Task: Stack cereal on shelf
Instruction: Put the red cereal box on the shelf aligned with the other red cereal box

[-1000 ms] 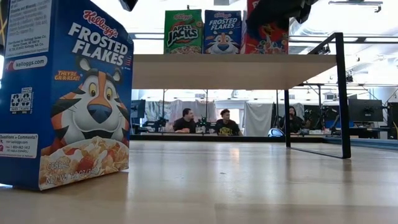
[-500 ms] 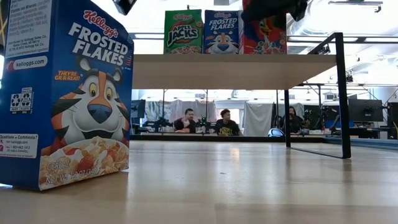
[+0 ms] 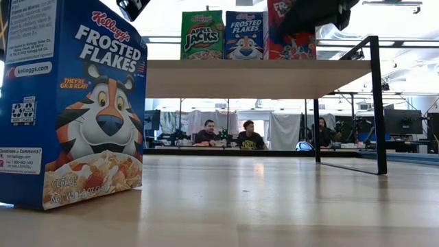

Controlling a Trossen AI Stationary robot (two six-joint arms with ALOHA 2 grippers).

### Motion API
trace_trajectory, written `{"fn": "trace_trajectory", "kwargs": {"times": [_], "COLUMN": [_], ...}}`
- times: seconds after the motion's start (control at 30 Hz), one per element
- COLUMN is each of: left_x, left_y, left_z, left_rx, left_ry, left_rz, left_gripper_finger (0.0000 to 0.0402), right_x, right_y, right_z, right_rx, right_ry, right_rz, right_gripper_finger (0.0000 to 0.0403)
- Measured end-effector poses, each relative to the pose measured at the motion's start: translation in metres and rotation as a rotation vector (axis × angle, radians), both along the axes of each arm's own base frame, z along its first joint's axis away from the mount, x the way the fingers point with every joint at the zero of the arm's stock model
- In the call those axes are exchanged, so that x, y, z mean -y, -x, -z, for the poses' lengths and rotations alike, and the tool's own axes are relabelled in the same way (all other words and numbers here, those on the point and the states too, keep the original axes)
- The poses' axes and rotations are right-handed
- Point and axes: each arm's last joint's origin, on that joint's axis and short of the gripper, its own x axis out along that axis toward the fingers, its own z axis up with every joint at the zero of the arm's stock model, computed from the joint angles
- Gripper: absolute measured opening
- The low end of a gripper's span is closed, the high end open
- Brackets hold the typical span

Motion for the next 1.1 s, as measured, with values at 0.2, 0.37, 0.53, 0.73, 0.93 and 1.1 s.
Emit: {"fn": "trace_trajectory", "kwargs": {"times": [0.2,0.37,0.53,0.73,0.93,1.1], "left_x": [0.001,0.003,0.003,0.001,0.001,0.0], "left_y": [0.002,0.003,0.003,0.005,0.005,0.005], "left_z": [0.002,0.003,0.003,0.005,0.006,0.006], "left_rx": [-0.026,-0.029,-0.029,-0.049,-0.049,-0.046], "left_ry": [0.015,0.015,-0.011,-0.045,-0.051,-0.056], "left_rz": [0.005,0.009,-0.008,-0.043,-0.051,-0.06], "left_gripper_finger": [0.0005,0.0005,0.0005,0.0005,0.0005,0.0005], "right_x": [0.0,-0.009,-0.023,-0.018,-0.006,-0.001], "right_y": [0.001,-0.002,-0.007,-0.008,-0.014,-0.015], "right_z": [0.001,-0.01,-0.024,-0.024,-0.025,-0.024], "right_rx": [-0.006,0.026,0.124,0.096,0.083,0.08], "right_ry": [-0.005,-0.007,0.044,0.175,0.193,0.194], "right_rz": [0.008,-0.086,-0.212,-0.179,-0.155,-0.115], "right_gripper_finger": [0.0016,0.0016,0.0016,0.0016,0.0016,0.0016]}}
